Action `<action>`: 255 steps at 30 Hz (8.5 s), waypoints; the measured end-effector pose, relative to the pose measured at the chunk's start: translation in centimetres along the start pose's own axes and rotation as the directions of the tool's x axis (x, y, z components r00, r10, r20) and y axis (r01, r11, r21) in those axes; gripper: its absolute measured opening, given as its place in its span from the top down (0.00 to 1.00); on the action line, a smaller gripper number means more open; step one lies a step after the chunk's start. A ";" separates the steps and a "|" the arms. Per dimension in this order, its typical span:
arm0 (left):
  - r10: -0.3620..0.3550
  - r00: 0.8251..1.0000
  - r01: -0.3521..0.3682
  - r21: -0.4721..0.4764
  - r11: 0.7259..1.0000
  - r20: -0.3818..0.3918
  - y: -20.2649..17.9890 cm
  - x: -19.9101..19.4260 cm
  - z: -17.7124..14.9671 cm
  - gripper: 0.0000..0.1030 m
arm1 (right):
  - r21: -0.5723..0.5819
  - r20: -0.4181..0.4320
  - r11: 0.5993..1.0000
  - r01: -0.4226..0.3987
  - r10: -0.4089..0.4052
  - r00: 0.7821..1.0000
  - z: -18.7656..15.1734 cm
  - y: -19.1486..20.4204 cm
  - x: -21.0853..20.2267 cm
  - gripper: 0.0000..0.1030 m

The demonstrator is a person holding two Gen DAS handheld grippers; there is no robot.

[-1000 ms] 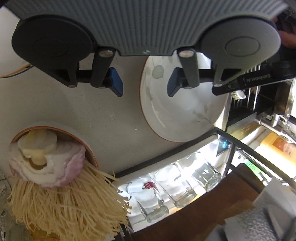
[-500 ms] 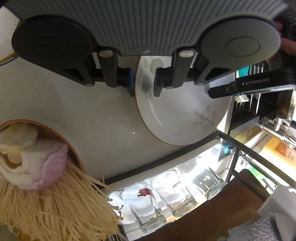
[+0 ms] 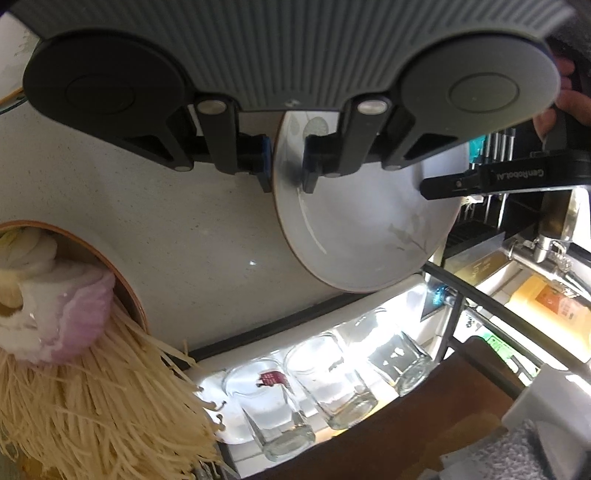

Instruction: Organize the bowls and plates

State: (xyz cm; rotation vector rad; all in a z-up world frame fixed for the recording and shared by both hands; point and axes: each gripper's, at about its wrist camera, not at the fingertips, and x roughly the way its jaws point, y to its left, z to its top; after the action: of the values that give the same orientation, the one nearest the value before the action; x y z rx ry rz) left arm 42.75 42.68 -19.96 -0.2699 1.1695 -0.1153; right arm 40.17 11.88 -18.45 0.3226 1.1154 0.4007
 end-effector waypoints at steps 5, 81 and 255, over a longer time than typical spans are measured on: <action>-0.001 1.000 0.001 0.001 1.000 0.004 -0.8 -1.1 -0.5 0.77 | -0.011 0.011 1.000 -0.001 0.001 1.000 -0.1 0.0 -1.0 0.81; -0.194 0.980 0.193 0.016 0.981 0.042 -23.2 -1.9 -13.2 0.77 | 0.035 0.201 0.990 0.137 -0.141 0.969 -10.0 -16.5 -19.2 0.81; -0.239 0.970 0.242 -0.065 0.968 0.051 -48.2 8.4 -20.6 0.88 | 0.277 0.207 0.960 0.049 -0.110 0.972 -13.7 -39.4 -26.5 0.84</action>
State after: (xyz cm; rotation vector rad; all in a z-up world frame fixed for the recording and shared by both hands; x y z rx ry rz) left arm 29.46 -8.69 -22.02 -0.4753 1.0961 -0.2804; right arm 23.41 -34.59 -20.36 0.5481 0.9603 0.1344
